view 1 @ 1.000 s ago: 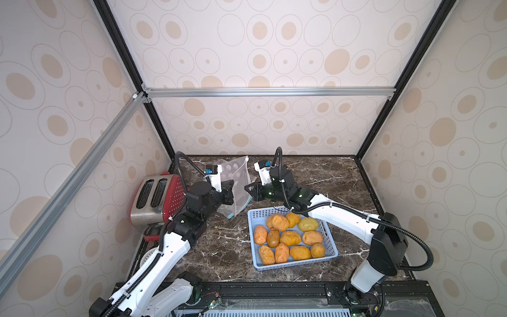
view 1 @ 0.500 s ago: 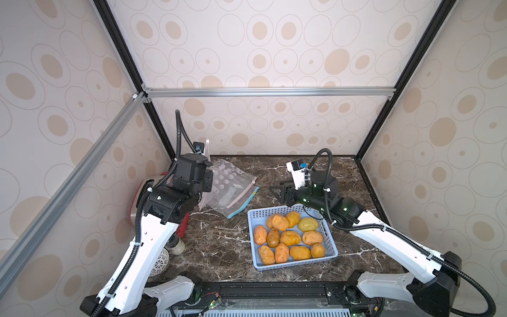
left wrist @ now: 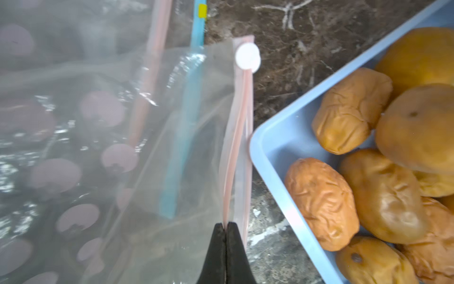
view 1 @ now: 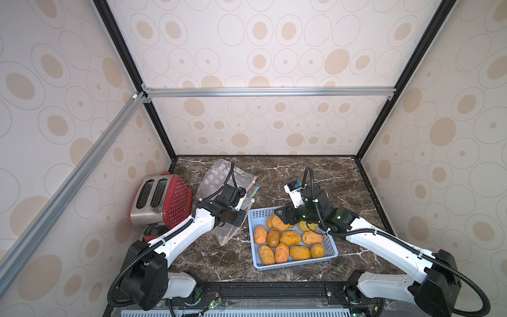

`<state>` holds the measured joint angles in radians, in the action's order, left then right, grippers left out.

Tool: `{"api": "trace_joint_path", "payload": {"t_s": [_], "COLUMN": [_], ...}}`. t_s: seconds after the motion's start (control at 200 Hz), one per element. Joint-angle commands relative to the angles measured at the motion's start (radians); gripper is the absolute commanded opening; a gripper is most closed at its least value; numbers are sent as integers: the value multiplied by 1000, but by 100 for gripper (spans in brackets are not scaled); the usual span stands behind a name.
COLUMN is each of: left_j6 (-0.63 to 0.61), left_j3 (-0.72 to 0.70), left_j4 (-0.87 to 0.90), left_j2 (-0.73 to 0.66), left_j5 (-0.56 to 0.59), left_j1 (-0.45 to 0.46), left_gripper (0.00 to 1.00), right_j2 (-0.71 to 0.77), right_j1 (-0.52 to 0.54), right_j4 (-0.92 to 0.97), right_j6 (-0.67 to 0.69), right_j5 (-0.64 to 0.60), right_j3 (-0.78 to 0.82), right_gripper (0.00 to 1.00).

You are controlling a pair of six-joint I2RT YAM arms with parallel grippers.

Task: Put the potatoes into a zipper bag and zip it
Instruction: Pick up the potato from the basket.

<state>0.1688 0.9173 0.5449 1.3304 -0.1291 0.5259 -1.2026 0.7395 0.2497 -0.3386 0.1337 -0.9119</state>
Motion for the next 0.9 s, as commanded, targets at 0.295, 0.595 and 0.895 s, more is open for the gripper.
{"api": "trace_joint_path", "payload": {"t_s": [0.295,0.595,0.895], "left_j6": [43,49,72], "left_j3": [-55,-79,-80], "left_j4": [-190,-191,-178], "left_j2": [-80,-130,-169], "left_j5": [-205,-199,-166], "left_j1": [2,0,2], "left_gripper": [0,0,0], "right_j2": [-118,-259,-414], "right_j1": [45,100,101], "right_j4": [234,306,388], "right_j6": [97,173,204], "right_j5": [-60,-229,-237], "right_j3": [-31,-154,-277], "right_gripper": [77,88,68]}}
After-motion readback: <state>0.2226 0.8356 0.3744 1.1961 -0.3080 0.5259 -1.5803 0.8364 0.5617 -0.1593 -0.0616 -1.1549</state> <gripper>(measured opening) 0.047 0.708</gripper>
